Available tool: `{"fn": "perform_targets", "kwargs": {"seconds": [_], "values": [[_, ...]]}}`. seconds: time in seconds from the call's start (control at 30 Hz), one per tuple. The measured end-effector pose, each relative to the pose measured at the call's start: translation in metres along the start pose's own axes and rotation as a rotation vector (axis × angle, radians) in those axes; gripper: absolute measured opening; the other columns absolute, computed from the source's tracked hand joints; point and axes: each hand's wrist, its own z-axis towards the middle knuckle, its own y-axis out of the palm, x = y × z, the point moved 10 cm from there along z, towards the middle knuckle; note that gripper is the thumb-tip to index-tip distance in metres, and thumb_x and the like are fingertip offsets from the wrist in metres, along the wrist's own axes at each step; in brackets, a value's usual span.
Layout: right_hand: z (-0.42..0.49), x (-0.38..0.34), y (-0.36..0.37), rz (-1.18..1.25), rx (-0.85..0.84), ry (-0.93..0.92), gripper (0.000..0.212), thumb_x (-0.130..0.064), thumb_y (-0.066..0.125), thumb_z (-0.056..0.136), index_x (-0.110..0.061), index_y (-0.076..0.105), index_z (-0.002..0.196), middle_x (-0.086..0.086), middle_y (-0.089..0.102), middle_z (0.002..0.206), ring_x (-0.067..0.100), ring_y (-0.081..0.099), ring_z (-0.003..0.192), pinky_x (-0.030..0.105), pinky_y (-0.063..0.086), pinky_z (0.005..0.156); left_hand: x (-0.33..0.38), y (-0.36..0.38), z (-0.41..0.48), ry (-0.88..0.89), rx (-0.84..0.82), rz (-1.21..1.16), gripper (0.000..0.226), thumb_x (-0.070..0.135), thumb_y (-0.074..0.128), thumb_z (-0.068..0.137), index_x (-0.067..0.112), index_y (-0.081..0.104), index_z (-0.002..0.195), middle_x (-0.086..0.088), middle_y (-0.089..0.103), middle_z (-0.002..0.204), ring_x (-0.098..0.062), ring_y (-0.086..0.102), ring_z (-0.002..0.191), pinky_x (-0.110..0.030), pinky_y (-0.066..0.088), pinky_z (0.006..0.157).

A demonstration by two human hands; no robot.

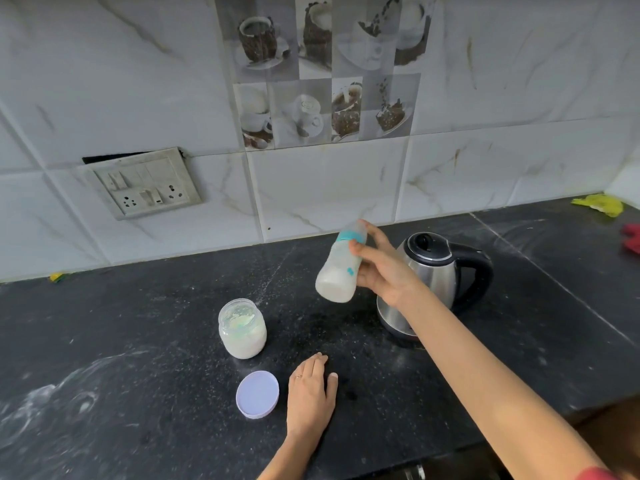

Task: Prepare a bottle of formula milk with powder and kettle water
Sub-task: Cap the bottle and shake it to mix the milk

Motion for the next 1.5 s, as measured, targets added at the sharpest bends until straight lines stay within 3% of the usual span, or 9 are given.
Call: {"fn": "perform_targets", "kwargs": {"seconds": [0.1, 0.23, 0.37, 0.47, 0.6, 0.83, 1.23, 1.37, 1.5], "values": [[0.001, -0.004, -0.009, 0.144, 0.072, -0.059, 0.059, -0.004, 0.065, 0.089, -0.024, 0.040, 0.139, 0.012, 0.051, 0.131, 0.029, 0.060, 0.108, 0.051, 0.058, 0.073, 0.000, 0.000, 0.000, 0.004, 0.008, 0.006, 0.032, 0.031, 0.055, 0.092, 0.018, 0.061, 0.120, 0.005, 0.060, 0.127, -0.015, 0.055, 0.117, -0.030, 0.039, 0.100], [-0.001, 0.006, 0.002, -0.033, -0.017, 0.013, 0.064, -0.006, 0.069, 0.083, -0.029, 0.042, 0.137, 0.015, 0.054, 0.132, 0.032, 0.064, 0.106, 0.049, 0.058, 0.074, 0.000, 0.001, -0.001, -0.005, -0.005, -0.013, 0.035, 0.033, 0.050, 0.095, 0.019, 0.057, 0.125, 0.006, 0.056, 0.132, -0.014, 0.050, 0.122, -0.029, 0.035, 0.104], [0.001, -0.001, -0.007, 0.080, 0.052, -0.042, 0.060, -0.004, 0.066, 0.087, -0.030, 0.041, 0.135, 0.011, 0.053, 0.129, 0.029, 0.062, 0.107, 0.050, 0.058, 0.074, 0.000, 0.001, -0.001, -0.003, -0.012, -0.009, 0.035, 0.034, 0.049, 0.095, 0.019, 0.057, 0.126, 0.006, 0.056, 0.133, -0.014, 0.050, 0.123, -0.029, 0.035, 0.105], [0.000, 0.005, 0.001, -0.045, -0.028, 0.010, 0.064, -0.002, 0.066, 0.086, -0.030, 0.043, 0.138, 0.014, 0.055, 0.131, 0.032, 0.064, 0.105, 0.051, 0.058, 0.075, -0.001, 0.001, -0.001, -0.011, -0.018, -0.026, 0.036, 0.034, 0.048, 0.096, 0.019, 0.056, 0.128, 0.007, 0.054, 0.135, -0.013, 0.048, 0.125, -0.029, 0.032, 0.106], [0.005, -0.002, -0.012, 0.121, 0.085, -0.053, 0.064, -0.003, 0.067, 0.086, -0.025, 0.040, 0.140, 0.014, 0.052, 0.133, 0.031, 0.061, 0.109, 0.051, 0.057, 0.072, -0.001, 0.001, -0.001, -0.005, -0.017, -0.022, 0.035, 0.033, 0.050, 0.095, 0.018, 0.057, 0.126, 0.005, 0.056, 0.133, -0.015, 0.050, 0.123, -0.030, 0.035, 0.105], [0.005, -0.006, -0.016, 0.098, 0.105, -0.087, 0.062, -0.004, 0.067, 0.087, -0.027, 0.041, 0.138, 0.012, 0.053, 0.132, 0.029, 0.063, 0.106, 0.053, 0.057, 0.075, -0.001, 0.001, 0.000, 0.003, -0.009, -0.016, 0.036, 0.035, 0.047, 0.094, 0.019, 0.058, 0.124, 0.005, 0.056, 0.132, -0.015, 0.051, 0.121, -0.030, 0.035, 0.104], [0.004, 0.004, -0.001, -0.056, -0.017, -0.001, 0.065, 0.000, 0.067, 0.084, -0.031, 0.044, 0.137, 0.012, 0.057, 0.127, 0.033, 0.065, 0.103, 0.054, 0.057, 0.079, -0.001, -0.001, -0.001, 0.018, 0.015, -0.009, 0.039, 0.038, 0.043, 0.093, 0.019, 0.059, 0.122, 0.005, 0.058, 0.129, -0.014, 0.053, 0.119, -0.030, 0.039, 0.103], [0.008, 0.001, -0.009, 0.044, 0.059, -0.025, 0.065, -0.001, 0.066, 0.086, -0.029, 0.040, 0.138, 0.013, 0.053, 0.130, 0.030, 0.063, 0.107, 0.053, 0.057, 0.078, -0.002, 0.002, 0.000, 0.016, -0.002, -0.009, 0.034, 0.034, 0.051, 0.093, 0.019, 0.059, 0.123, 0.005, 0.058, 0.130, -0.015, 0.052, 0.119, -0.030, 0.038, 0.103], [0.008, 0.006, -0.008, 0.022, 0.039, -0.008, 0.064, -0.001, 0.068, 0.084, -0.028, 0.044, 0.137, 0.014, 0.054, 0.131, 0.033, 0.062, 0.109, 0.053, 0.058, 0.077, 0.000, -0.002, -0.001, 0.030, 0.027, -0.002, 0.041, 0.040, 0.040, 0.092, 0.019, 0.061, 0.119, 0.005, 0.061, 0.126, -0.014, 0.055, 0.116, -0.030, 0.040, 0.100]]}}
